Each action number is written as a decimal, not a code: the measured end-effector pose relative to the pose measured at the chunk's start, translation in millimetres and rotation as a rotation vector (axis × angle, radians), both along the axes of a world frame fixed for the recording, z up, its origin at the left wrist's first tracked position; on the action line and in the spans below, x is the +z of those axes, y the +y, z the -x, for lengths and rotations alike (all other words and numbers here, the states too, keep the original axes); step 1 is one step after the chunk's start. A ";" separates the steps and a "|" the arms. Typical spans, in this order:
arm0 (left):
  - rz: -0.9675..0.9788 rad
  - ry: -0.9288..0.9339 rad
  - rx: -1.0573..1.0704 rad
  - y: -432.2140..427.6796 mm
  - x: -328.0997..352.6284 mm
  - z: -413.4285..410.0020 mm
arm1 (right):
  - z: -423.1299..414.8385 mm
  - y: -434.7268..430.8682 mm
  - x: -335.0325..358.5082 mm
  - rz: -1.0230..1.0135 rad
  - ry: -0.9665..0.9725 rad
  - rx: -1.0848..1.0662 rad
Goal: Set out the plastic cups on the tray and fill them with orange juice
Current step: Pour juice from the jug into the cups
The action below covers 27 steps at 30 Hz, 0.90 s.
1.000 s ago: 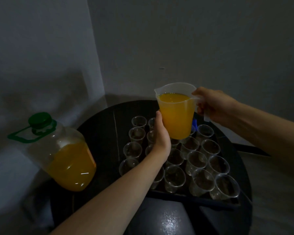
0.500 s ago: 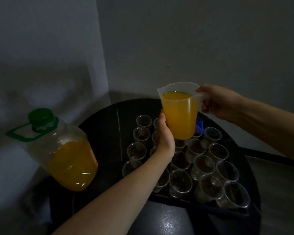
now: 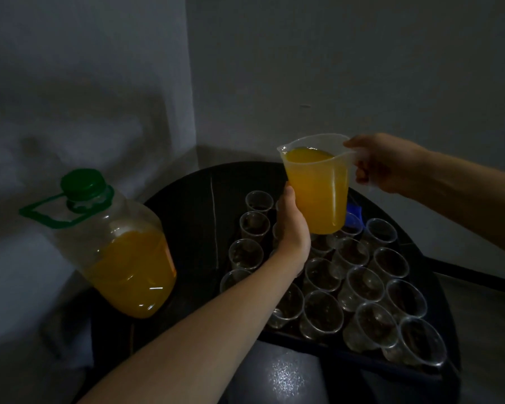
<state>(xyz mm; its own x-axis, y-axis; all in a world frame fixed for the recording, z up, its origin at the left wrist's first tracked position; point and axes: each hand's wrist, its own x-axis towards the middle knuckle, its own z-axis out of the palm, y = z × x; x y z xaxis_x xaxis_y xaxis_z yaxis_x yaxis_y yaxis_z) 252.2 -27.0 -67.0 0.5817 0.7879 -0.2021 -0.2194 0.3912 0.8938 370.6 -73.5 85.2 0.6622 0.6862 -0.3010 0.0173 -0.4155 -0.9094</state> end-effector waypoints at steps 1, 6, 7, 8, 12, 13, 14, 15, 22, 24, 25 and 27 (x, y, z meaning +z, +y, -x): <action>0.009 -0.001 0.006 -0.5 -0.9 -0.3 | 0.4 0.9 0.4 0.006 0.000 -0.003; 0.007 0.016 0.008 -1.9 -4.0 -0.9 | 1.9 3.8 1.2 0.058 -0.021 0.023; 0.005 0.024 0.006 -1.5 -5.1 -0.6 | 2.7 4.1 1.0 0.069 -0.032 0.031; 0.003 0.028 0.003 -1.7 -5.7 0.0 | 3.7 4.4 0.8 0.079 -0.041 0.040; 0.005 0.041 0.002 -2.7 -10.8 -0.6 | 9.3 6.5 2.4 0.132 -0.067 0.047; 0.006 0.038 0.004 -3.0 -11.0 0.0 | 10.3 7.6 3.1 0.143 -0.072 0.050; 0.007 0.035 0.010 -3.5 -11.2 0.4 | 10.8 8.5 3.6 0.148 -0.073 0.057; 0.006 0.029 0.017 -4.2 -10.9 0.9 | 11.7 8.9 4.5 0.154 -0.074 0.064; 0.013 0.002 0.050 -5.5 -14.4 1.8 | 18.9 12.7 7.7 0.222 -0.089 0.091; 0.005 0.011 0.059 -5.6 -16.1 1.0 | 21.6 12.4 9.5 0.249 -0.104 0.099; 0.004 0.010 0.061 -5.1 -17.0 0.9 | 23.7 12.1 10.5 0.260 -0.114 0.099; 0.002 0.005 0.062 -3.8 -17.6 1.3 | 26.3 11.1 11.9 0.274 -0.131 0.093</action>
<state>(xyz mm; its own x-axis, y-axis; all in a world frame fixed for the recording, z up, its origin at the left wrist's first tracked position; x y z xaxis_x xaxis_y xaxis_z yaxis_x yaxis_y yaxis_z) 250.9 -30.9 -84.6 0.5309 0.8220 -0.2061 -0.2390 0.3786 0.8942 344.4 -62.5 97.1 0.6454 0.6512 -0.3993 0.1762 -0.6355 -0.7517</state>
